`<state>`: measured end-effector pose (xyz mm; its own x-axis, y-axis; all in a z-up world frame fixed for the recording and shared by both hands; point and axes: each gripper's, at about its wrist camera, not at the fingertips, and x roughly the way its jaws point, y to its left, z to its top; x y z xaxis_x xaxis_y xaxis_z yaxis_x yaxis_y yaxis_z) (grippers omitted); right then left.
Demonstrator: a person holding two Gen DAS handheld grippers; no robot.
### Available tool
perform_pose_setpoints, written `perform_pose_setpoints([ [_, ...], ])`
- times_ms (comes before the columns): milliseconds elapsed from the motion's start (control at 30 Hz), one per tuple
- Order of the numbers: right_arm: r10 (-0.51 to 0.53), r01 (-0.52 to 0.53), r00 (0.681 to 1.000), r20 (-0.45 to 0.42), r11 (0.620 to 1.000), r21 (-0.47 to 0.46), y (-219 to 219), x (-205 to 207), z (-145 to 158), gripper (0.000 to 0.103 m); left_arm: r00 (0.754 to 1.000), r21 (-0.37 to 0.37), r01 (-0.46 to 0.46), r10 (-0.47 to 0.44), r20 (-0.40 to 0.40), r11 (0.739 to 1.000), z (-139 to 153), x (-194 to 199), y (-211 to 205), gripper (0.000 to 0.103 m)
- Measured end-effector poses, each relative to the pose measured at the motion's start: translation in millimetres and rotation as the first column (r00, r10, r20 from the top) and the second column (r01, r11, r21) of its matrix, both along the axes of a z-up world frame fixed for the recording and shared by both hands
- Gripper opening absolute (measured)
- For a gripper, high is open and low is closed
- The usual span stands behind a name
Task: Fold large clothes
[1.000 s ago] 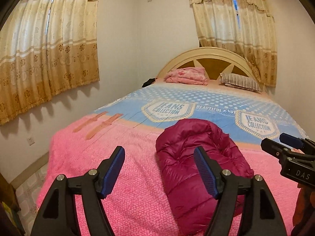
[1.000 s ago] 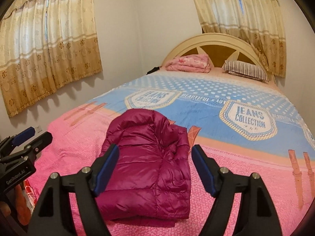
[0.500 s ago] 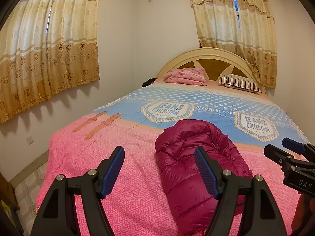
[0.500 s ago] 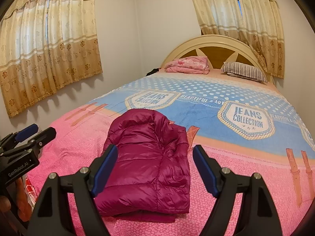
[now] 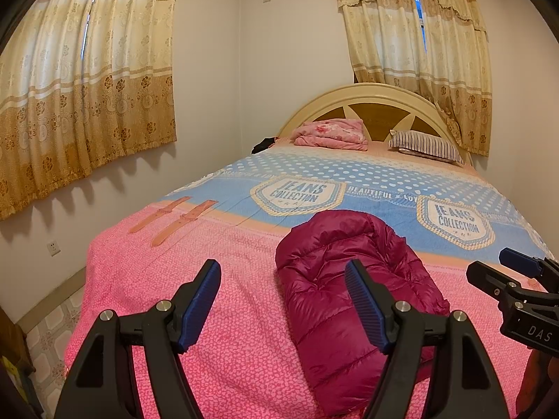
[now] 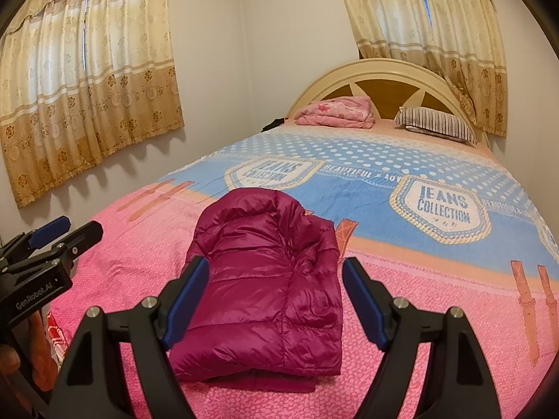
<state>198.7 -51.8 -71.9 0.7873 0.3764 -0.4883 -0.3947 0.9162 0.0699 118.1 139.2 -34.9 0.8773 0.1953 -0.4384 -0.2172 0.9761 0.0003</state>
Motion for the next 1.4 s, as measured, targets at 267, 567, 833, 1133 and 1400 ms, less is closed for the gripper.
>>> perform_pose_setpoints([
  [267,0.0,0.0,1.0,-0.004,1.0,0.004,-0.8,-2.6,-2.5,0.081,1.0,0.0,-0.002,0.002,0.001,1.0,-0.5,1.3,-0.2,0.074],
  [567,0.003,-0.003,1.0,-0.01,1.0,-0.002,-0.6,-3.1,-4.4,0.082,1.0,0.0,-0.001,0.001,0.0,1.0,-0.5,1.5,0.3,0.074],
  [833,0.003,-0.003,1.0,-0.009,1.0,0.0,-0.7,-3.8,-4.7,0.082,1.0,0.0,-0.002,0.002,-0.006,1.0,-1.9,3.0,0.3,0.074],
  [1133,0.002,-0.002,1.0,-0.004,1.0,0.003,-0.4,-3.2,-3.6,0.082,1.0,0.007,-0.007,0.007,0.003,1.0,-1.6,3.6,-4.0,0.086],
  [1400,0.002,-0.002,1.0,0.002,1.0,0.002,0.4,-3.2,-2.7,0.082,1.0,-0.009,0.006,-0.006,0.001,1.0,0.2,4.3,-6.5,0.087],
])
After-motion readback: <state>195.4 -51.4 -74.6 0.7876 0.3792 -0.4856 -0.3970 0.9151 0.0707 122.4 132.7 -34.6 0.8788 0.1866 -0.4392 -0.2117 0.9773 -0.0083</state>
